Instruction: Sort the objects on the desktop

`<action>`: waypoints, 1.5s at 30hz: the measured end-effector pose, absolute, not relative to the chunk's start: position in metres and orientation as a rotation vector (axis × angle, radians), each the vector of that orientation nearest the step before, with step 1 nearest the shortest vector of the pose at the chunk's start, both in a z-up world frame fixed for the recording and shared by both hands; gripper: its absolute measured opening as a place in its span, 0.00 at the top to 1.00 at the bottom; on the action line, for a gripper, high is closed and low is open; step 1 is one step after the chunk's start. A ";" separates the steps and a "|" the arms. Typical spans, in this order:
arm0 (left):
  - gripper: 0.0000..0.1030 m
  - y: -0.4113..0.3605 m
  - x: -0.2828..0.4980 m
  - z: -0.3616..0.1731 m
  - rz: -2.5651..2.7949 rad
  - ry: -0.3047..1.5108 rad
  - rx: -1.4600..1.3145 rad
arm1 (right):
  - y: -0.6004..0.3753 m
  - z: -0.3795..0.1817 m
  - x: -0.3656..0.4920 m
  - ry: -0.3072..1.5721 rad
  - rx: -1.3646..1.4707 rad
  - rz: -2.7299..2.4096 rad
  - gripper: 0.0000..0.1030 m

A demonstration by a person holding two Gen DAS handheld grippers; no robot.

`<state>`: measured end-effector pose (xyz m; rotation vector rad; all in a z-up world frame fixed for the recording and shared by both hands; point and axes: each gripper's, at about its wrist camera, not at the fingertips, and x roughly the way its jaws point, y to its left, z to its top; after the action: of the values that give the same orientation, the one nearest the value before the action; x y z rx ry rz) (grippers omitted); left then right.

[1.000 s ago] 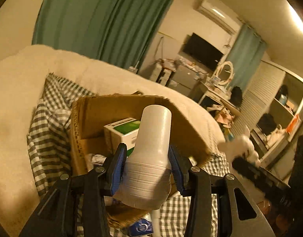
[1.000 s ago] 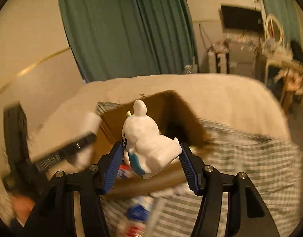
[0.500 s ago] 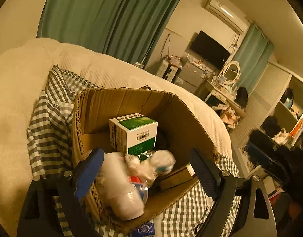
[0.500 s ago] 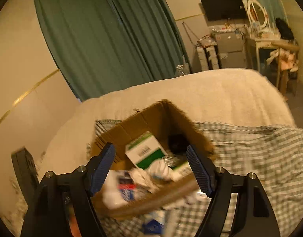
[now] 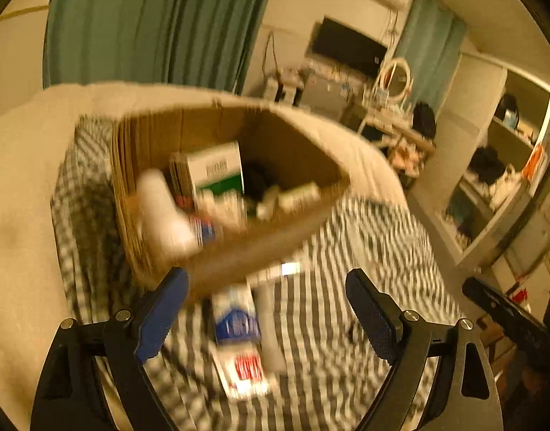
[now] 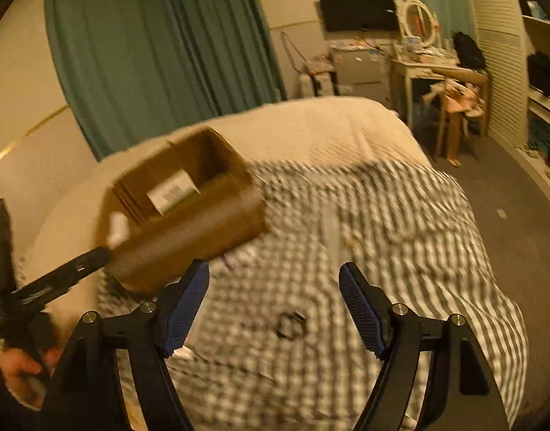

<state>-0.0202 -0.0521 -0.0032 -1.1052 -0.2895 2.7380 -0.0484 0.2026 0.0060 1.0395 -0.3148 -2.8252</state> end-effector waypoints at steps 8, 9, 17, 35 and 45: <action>0.11 -0.041 0.002 -0.079 2.740 -0.308 -1.364 | 0.229 -0.031 -0.043 -0.392 1.147 -2.825 0.27; 0.11 -0.038 0.003 -0.088 2.733 -0.302 -1.384 | 0.228 -0.030 -0.043 -0.406 1.125 -2.813 0.28; 0.11 -0.022 -0.013 -0.129 2.699 -0.115 -1.501 | 0.227 -0.047 -0.051 -0.442 1.210 -2.764 0.27; 0.19 -0.003 -0.019 -0.149 2.672 0.081 -1.546 | 0.246 -0.063 -0.062 -0.635 1.252 -2.697 0.22; 0.70 -0.020 -0.014 -0.125 2.685 0.023 -1.528 | 0.226 -0.071 -0.071 -0.482 1.302 -2.700 0.22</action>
<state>-0.0135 -0.0201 -0.1254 -1.5284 0.0233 2.6851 -0.0714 0.2262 -0.0709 1.3022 -0.4824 -2.6996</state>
